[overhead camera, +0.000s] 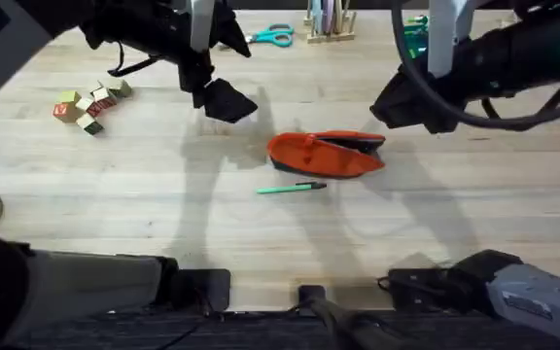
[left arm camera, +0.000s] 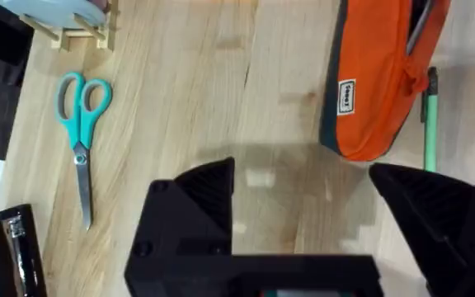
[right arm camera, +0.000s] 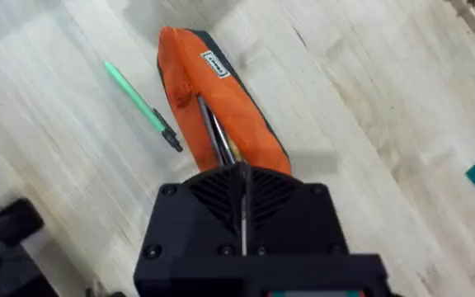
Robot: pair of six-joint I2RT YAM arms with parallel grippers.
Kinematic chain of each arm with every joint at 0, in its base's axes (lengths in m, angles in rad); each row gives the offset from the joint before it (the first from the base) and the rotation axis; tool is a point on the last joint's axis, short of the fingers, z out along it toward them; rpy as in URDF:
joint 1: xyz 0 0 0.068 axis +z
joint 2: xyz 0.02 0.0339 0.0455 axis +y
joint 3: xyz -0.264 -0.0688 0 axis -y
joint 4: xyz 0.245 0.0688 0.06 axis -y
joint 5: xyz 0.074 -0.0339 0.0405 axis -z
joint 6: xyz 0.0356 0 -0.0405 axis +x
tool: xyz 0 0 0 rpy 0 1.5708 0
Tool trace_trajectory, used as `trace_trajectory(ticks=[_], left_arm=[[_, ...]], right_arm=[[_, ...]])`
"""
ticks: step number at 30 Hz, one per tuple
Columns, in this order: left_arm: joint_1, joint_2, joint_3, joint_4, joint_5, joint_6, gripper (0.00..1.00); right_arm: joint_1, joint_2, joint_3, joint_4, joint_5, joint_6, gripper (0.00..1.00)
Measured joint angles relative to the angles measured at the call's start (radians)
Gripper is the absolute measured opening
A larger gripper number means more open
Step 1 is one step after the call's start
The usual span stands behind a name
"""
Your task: Unzip the bag, pick up the pens from the table one at a time and place them inside, then zip the bag closed.
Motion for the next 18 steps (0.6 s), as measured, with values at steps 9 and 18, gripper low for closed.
trace_trajectory(ticks=[9,18], left_arm=[[0.0,0.0,0.0,-0.02,0.0,0.0,0.993],[0.0,0.0,0.0,-0.023,0.0,0.0,0.993]], right_arm=[[0.0,0.144,-0.04,-0.018,-0.112,-0.084,0.032],[0.0,0.239,-0.06,-0.001,-0.147,-0.139,0.032]])
